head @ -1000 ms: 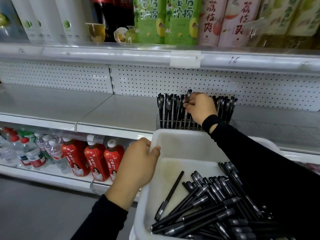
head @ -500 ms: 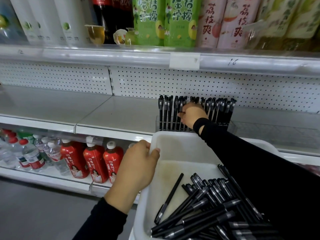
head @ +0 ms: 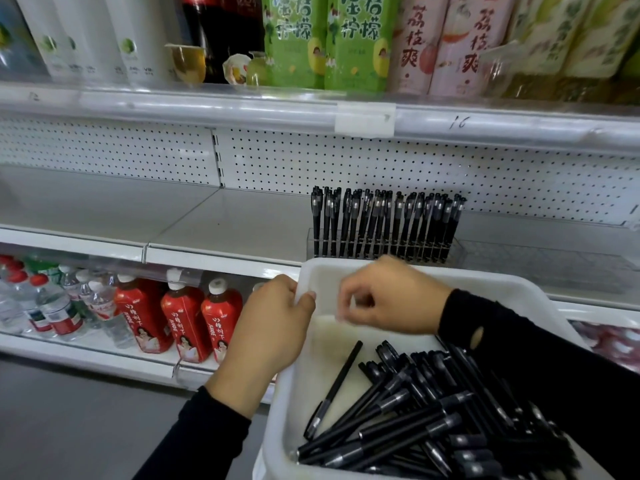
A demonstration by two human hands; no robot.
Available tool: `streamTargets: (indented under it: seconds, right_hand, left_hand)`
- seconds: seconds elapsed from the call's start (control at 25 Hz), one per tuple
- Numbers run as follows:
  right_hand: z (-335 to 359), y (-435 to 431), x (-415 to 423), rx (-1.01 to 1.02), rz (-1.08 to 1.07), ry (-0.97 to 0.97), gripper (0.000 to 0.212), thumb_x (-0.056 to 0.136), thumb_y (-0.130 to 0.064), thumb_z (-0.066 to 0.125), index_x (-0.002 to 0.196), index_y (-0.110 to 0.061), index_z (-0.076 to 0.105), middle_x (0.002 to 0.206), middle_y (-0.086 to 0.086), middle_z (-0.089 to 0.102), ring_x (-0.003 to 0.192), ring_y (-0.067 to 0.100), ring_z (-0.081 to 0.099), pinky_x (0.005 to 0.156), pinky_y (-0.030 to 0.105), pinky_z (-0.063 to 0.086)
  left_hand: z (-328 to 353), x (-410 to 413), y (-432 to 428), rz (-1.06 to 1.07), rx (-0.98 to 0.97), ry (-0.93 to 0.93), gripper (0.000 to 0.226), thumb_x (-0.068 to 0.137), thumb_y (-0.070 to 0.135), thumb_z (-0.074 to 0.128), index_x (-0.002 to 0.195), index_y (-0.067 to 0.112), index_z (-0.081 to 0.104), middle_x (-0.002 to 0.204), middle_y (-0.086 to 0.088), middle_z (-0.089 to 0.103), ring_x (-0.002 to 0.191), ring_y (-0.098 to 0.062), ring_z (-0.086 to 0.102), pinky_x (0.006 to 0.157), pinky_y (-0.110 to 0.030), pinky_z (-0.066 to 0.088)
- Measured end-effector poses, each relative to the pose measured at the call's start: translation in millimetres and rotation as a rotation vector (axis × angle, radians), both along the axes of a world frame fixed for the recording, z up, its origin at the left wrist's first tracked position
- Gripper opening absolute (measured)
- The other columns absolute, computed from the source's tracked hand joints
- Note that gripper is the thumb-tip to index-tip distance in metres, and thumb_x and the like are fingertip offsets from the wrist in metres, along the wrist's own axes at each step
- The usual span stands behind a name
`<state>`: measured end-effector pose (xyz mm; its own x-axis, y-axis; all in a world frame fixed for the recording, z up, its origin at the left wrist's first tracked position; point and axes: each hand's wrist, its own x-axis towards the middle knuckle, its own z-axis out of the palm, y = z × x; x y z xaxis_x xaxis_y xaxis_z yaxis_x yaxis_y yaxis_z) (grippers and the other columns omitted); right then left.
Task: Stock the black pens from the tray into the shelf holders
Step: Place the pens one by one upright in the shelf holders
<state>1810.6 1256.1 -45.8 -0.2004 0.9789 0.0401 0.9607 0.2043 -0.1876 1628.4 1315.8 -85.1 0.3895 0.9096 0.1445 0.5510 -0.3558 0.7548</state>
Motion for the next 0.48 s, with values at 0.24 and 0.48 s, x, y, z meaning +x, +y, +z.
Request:
streamTargets:
  seconds: [0.24, 0.48]
  right_hand:
    - [-40, -6, -13, -0.192, 0.195, -0.295, 0.023, 0.089, -0.034, 0.069, 0.111, -0.033, 0.067, 0.093, -0.006, 0.069, 0.081, 0.016, 0.061, 0.075, 0.029, 0.049]
    - [-35, -6, 5, -0.084, 0.147, -0.234, 0.015, 0.09, -0.035, 0.061, 0.104, -0.03, 0.064, 0.077, -0.008, 0.067, 0.064, 0.005, 0.055, 0.068, 0.027, 0.049]
  left_hand:
    - [4, 1, -5, 0.011, 0.011, 0.021, 0.024, 0.096, 0.034, 0.054, 0.089, 0.012, 0.062, 0.082, -0.004, 0.066, 0.076, -0.019, 0.062, 0.073, -0.042, 0.054]
    - [4, -1, -5, 0.014, 0.009, 0.002, 0.023, 0.096, 0.034, 0.055, 0.09, 0.013, 0.063, 0.082, -0.002, 0.068, 0.076, -0.019, 0.065, 0.074, -0.045, 0.055]
